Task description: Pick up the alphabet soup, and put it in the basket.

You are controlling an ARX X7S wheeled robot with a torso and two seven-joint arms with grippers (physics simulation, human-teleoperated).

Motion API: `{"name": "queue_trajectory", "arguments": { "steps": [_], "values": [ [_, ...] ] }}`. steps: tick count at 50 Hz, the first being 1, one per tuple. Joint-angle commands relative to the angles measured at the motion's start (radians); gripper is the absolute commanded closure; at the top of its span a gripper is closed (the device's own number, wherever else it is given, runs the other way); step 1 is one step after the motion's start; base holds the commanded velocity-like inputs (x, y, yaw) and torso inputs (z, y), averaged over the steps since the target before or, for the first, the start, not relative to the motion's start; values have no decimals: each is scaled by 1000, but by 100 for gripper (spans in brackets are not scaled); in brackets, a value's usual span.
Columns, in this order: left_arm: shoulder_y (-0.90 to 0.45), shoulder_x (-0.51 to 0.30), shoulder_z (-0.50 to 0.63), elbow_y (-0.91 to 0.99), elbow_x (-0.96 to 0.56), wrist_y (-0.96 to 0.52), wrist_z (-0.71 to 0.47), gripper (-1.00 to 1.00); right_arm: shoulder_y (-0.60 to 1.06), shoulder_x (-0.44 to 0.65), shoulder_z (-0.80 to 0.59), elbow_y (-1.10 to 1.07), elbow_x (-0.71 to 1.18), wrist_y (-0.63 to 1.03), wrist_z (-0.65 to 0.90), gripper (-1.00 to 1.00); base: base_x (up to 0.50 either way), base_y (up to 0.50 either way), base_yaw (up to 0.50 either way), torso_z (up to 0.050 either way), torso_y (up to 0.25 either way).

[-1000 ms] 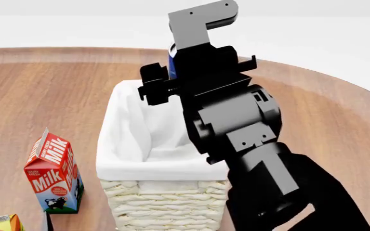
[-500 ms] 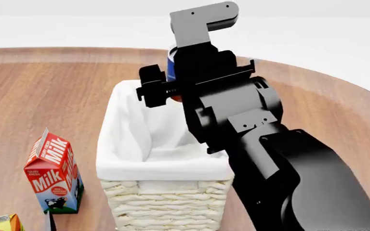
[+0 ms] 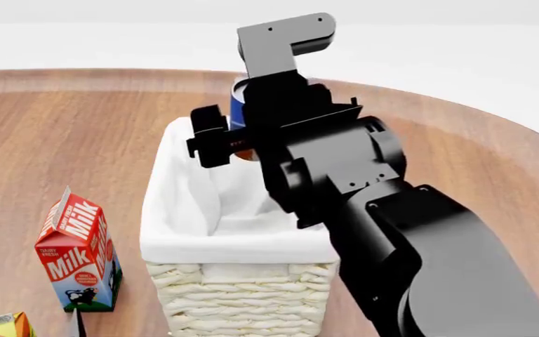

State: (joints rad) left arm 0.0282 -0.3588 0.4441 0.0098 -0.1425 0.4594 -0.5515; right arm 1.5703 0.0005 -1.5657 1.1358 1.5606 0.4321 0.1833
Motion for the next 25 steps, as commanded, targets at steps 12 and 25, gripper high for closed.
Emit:
{"name": "queue_trajectory", "arguments": {
  "steps": [12,25],
  "values": [
    [4,2,-5,15,37,-23,-37,-100,9,0,2,-42,-44,-5,5,100,0,0,0,0,-56],
    [6,-1,-1,16,31,-15,-34,-100,16,0,1,-46,-44,-2,10,100,0,0,0,0,-143]
  ]
}}
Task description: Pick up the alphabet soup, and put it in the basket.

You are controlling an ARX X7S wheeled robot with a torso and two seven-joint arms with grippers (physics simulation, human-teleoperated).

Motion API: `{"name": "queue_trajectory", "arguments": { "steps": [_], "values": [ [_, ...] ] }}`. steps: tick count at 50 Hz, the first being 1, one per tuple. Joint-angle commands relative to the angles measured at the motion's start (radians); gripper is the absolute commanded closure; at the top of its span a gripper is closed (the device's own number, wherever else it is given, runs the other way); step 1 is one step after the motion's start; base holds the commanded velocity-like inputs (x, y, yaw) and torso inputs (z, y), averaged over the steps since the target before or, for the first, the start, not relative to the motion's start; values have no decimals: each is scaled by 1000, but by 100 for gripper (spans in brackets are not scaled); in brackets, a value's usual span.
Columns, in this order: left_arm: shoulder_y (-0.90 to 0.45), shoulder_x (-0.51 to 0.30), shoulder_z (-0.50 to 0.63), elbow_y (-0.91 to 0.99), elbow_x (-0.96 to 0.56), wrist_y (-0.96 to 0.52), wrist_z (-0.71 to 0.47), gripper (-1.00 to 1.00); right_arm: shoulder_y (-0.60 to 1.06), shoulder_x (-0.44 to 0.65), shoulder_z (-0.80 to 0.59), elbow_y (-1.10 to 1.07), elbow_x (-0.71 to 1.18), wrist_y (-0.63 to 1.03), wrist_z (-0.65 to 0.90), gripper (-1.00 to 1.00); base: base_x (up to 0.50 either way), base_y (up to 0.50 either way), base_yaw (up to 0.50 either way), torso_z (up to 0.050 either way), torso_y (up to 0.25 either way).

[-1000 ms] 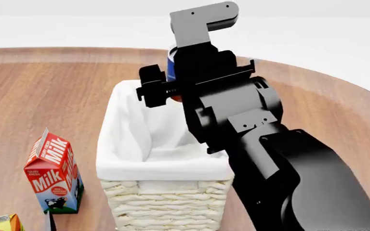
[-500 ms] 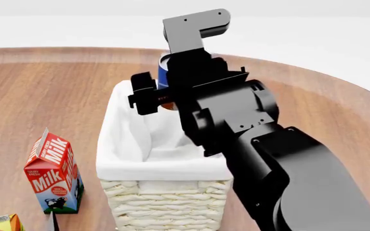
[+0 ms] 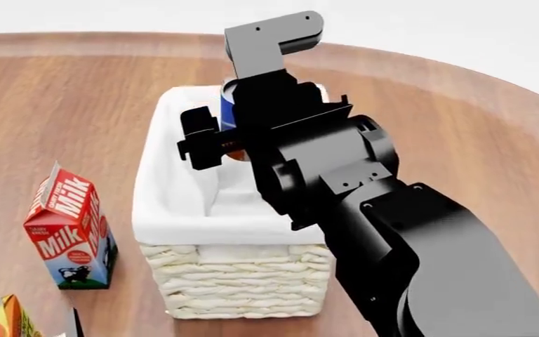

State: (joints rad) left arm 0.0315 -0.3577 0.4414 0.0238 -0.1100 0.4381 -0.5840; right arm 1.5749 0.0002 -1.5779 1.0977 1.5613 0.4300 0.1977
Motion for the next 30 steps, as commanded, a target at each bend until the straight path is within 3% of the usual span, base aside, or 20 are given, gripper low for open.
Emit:
{"name": "queue_trajectory", "arguments": {
  "steps": [1,30],
  "values": [
    [3,-3,2,2,-3,8,-1,-100,12,0,13,-8,-47,0,-4,100,-10,0,0,0,-133],
    [-1,-4,8,-10,-14,22,3,-100,6,0,13,-16,-67,-20,7,100,0,0,0,0,-110]
  ]
}}
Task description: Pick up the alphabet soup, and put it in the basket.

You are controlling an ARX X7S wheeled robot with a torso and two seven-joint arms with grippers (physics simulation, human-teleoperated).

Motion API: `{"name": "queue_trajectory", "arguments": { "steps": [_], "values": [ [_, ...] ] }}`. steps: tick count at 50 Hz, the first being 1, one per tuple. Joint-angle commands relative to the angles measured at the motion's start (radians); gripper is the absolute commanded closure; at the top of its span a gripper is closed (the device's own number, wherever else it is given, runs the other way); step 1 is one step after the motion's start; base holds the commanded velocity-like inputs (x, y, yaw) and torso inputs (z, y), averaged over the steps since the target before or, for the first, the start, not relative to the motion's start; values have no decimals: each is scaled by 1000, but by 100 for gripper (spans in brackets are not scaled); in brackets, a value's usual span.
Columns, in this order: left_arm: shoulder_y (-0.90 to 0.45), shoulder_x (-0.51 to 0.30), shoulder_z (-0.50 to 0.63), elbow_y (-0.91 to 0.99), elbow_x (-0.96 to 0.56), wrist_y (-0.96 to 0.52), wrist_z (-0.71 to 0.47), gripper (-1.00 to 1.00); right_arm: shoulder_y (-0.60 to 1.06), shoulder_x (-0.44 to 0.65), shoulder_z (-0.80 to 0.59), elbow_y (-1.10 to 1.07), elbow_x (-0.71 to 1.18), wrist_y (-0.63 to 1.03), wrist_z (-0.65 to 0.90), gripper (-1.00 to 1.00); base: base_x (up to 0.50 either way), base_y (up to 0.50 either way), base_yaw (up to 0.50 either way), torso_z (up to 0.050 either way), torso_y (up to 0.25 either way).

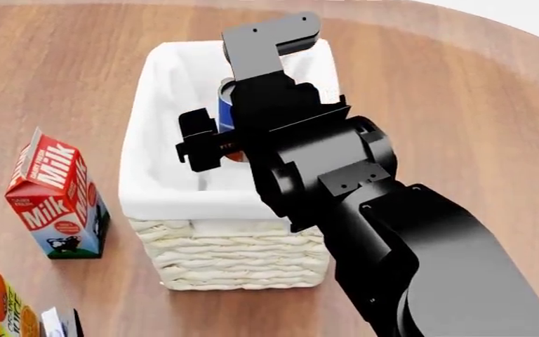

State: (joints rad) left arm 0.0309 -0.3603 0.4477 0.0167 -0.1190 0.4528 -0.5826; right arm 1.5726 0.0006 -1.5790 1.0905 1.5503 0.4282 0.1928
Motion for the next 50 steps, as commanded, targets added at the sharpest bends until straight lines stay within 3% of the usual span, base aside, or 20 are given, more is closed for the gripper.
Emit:
{"name": "queue_trajectory", "arguments": {
  "steps": [1,3,4,29,39,50],
  "values": [
    [-1,-3,3,-3,-7,9,5,-100,10,0,16,-8,-53,-13,11,100,0,0,3,0,-88],
    [-1,-2,2,-4,-5,8,1,-100,12,0,14,-12,-58,-5,19,100,0,0,0,0,-74],
    [-2,-3,3,-5,-13,14,7,-100,14,0,13,-15,-58,7,27,-100,0,0,0,0,-41],
    [-2,-8,9,-5,-21,19,11,-100,62,1,22,-25,-62,4,12,-100,0,0,0,0,0],
    [-3,-7,12,-3,-17,14,7,-100,146,229,77,-424,-6,53,232,-100,0,0,0,0,0],
    [-12,-5,15,-18,-18,15,10,-100,174,405,107,-672,12,59,343,-100,0,0,0,0,0]
  ]
}}
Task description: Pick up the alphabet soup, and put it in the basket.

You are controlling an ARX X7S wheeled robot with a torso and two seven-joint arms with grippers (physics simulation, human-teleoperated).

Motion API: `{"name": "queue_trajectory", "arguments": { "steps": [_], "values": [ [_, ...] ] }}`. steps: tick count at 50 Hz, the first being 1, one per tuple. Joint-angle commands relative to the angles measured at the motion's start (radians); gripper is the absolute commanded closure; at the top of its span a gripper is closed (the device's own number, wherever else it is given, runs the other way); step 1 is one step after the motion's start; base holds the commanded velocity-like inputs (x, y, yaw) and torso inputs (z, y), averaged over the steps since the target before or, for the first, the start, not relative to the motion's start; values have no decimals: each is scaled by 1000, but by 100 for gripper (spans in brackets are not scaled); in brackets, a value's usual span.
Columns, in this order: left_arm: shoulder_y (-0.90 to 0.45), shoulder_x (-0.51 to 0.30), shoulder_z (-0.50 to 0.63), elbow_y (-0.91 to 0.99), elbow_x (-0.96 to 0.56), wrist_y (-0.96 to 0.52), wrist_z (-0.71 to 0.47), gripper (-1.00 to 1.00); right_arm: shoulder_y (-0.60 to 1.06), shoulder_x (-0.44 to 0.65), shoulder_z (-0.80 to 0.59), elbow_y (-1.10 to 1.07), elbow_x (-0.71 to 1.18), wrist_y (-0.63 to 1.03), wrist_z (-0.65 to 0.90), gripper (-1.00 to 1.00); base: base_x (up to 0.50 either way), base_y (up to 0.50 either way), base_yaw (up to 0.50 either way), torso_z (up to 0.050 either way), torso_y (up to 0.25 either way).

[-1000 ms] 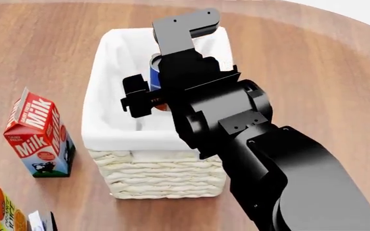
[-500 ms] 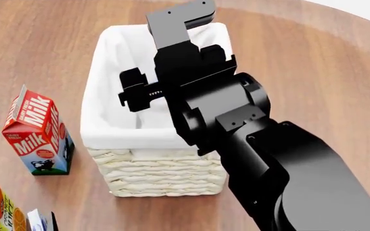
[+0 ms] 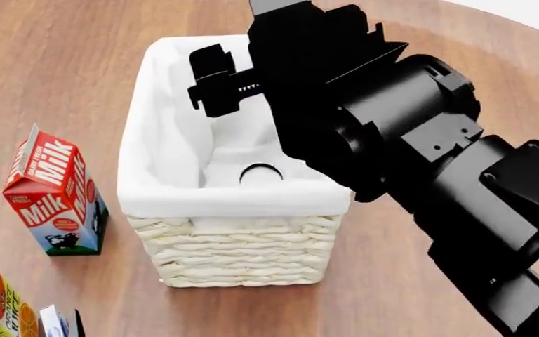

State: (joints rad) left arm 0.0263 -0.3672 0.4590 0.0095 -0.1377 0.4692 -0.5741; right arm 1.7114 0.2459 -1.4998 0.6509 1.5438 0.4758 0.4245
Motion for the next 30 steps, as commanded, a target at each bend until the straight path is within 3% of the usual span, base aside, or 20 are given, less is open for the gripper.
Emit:
{"name": "queue_trajectory", "arguments": {
  "steps": [1,15,24,30],
  "values": [
    [-7,2,4,-10,2,-2,0,-100,35,167,29,-239,18,10,113,-100,0,0,0,0,0],
    [-5,-1,-1,-6,-3,-2,-7,-100,-76,384,26,-578,-81,-122,196,-100,0,0,0,0,0],
    [-10,1,-1,-12,-1,-2,-10,-100,-263,546,-33,-902,-302,-296,332,-100,0,0,0,0,0],
    [-8,0,0,-12,2,-3,-13,-100,-400,601,-68,-1004,-459,-427,390,-100,0,0,0,0,0]
  ]
}}
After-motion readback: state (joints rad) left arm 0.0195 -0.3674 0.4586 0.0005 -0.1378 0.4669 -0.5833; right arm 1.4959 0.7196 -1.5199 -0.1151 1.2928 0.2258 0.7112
